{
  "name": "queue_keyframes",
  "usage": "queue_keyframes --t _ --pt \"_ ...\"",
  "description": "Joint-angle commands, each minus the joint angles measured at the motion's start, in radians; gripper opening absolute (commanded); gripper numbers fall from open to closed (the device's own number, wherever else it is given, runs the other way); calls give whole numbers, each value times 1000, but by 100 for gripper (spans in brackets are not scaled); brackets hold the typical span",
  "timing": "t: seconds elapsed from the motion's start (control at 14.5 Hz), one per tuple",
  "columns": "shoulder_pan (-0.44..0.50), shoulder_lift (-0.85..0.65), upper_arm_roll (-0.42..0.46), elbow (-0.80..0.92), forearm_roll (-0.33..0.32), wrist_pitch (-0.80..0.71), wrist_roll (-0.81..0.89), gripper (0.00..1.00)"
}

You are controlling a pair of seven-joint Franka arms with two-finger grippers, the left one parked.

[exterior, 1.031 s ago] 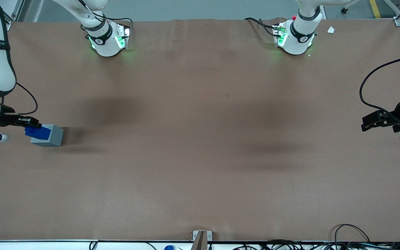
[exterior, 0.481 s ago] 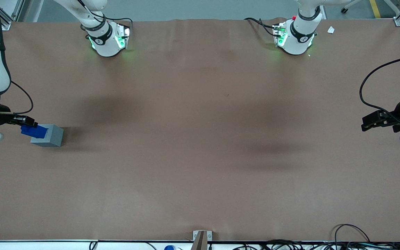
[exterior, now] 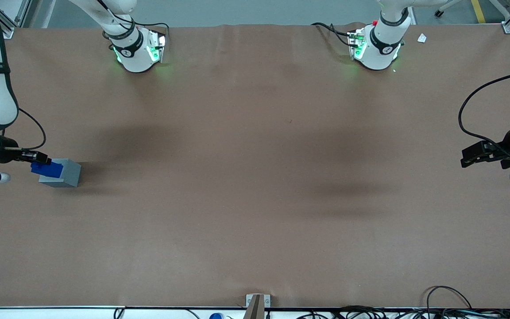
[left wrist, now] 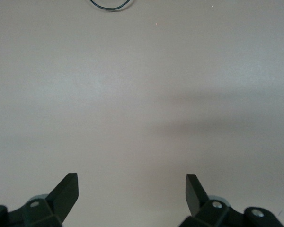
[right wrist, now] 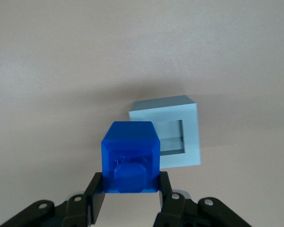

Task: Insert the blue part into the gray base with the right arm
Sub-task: 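Align and lower the blue cube into the gray base opening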

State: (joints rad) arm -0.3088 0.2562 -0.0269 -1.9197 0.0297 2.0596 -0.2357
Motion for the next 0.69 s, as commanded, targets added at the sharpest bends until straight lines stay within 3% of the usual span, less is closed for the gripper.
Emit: queue_keyframes --t 0.0,0.62 --pt "-50 14 15 -5 -16 17 -76 5" --pt "-62 28 15 -41 -37 36 -162 5"
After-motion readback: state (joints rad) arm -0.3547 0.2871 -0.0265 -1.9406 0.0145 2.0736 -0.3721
